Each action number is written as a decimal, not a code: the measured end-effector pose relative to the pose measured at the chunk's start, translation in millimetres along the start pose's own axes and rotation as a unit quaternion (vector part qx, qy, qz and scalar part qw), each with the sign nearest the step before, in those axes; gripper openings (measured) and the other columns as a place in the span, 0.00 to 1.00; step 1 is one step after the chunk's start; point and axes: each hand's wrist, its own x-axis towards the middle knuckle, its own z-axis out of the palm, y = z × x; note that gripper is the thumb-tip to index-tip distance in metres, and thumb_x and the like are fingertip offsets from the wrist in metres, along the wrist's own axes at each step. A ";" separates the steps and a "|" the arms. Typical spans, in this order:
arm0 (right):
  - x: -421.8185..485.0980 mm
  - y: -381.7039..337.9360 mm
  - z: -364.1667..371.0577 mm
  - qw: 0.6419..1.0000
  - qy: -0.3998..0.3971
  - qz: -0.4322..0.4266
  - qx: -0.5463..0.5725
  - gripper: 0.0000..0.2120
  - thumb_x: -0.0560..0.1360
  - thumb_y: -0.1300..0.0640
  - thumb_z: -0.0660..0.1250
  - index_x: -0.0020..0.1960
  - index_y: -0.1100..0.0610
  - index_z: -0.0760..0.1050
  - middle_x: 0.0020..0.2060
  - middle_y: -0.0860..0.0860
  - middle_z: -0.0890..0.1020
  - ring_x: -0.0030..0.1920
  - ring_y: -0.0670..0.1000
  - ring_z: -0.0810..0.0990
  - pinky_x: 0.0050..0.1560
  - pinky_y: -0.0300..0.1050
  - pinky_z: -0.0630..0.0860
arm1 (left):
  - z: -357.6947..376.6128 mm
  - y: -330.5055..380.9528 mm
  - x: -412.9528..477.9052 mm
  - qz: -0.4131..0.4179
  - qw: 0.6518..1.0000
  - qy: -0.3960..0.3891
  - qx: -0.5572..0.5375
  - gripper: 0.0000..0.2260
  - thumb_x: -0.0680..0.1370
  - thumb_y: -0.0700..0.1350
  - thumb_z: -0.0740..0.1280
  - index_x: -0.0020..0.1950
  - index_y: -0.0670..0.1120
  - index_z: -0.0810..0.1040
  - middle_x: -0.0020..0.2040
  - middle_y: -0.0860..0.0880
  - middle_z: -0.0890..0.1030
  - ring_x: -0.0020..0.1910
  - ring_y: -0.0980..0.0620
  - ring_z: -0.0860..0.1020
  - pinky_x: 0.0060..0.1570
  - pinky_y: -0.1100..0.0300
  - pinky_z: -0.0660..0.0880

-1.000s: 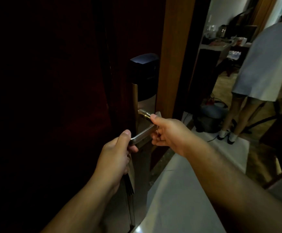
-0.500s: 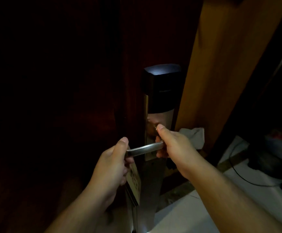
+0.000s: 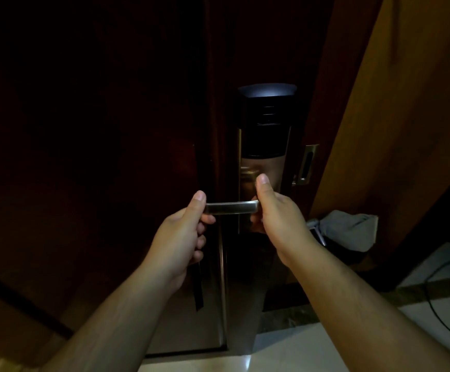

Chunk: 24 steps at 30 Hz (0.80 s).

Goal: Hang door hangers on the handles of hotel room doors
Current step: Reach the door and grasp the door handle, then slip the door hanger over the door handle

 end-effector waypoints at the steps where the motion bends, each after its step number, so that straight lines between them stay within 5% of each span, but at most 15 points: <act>1: -0.3 0.7 0.0 1.000 -0.002 0.002 0.005 0.24 0.79 0.36 0.52 0.45 0.53 0.77 0.36 0.48 0.79 0.40 0.46 0.79 0.44 0.41 0.73 | -1.3 -0.6 -0.9 0.005 1.000 -0.002 0.001 0.23 0.77 0.65 0.60 0.48 0.46 0.81 0.35 0.53 0.72 0.29 0.57 0.69 0.27 0.63 0.67; 7: -9.8 15.3 3.7 0.995 -0.003 0.011 0.097 0.23 0.79 0.36 0.54 0.52 0.52 0.77 0.32 0.49 0.78 0.38 0.48 0.78 0.47 0.47 0.77 | -19.2 -7.8 -8.5 -0.004 0.999 -0.032 -0.032 0.18 0.79 0.61 0.61 0.47 0.48 0.81 0.34 0.53 0.71 0.30 0.56 0.69 0.27 0.63 0.64; 11: -22.9 30.3 10.7 0.992 0.005 0.011 0.124 0.25 0.77 0.36 0.55 0.48 0.56 0.79 0.30 0.48 0.78 0.35 0.47 0.77 0.43 0.47 0.76 | -41.8 -10.4 -18.8 -0.036 0.993 -0.040 -0.103 0.17 0.81 0.57 0.59 0.47 0.46 0.79 0.33 0.52 0.70 0.28 0.55 0.67 0.24 0.63 0.60; 17: -43.6 42.9 27.0 0.999 -0.048 -0.001 0.012 0.22 0.80 0.40 0.54 0.47 0.53 0.79 0.35 0.49 0.80 0.39 0.46 0.80 0.45 0.43 0.75 | -81.7 -12.1 -33.7 -0.067 0.977 -0.059 -0.195 0.17 0.80 0.57 0.59 0.43 0.45 0.77 0.31 0.51 0.67 0.26 0.55 0.63 0.16 0.67 0.57; 21: -53.9 42.7 44.4 0.976 -0.163 -0.016 -0.143 0.08 0.77 0.44 0.64 0.55 0.41 0.76 0.51 0.40 0.79 0.50 0.38 0.78 0.44 0.34 0.71 | -99.6 -9.6 -42.5 -0.077 0.968 -0.064 -0.231 0.18 0.79 0.58 0.60 0.39 0.47 0.78 0.31 0.51 0.65 0.25 0.56 0.61 0.15 0.67 0.57; 24: -56.9 47.9 61.8 0.941 -0.240 -0.044 -0.234 0.29 0.69 0.42 0.73 0.68 0.37 0.67 0.61 0.36 0.70 0.61 0.36 0.69 0.53 0.32 0.69 | -110.0 -4.6 -48.7 -0.076 0.965 -0.071 -0.242 0.19 0.78 0.59 0.59 0.38 0.47 0.78 0.31 0.51 0.64 0.25 0.56 0.61 0.16 0.67 0.57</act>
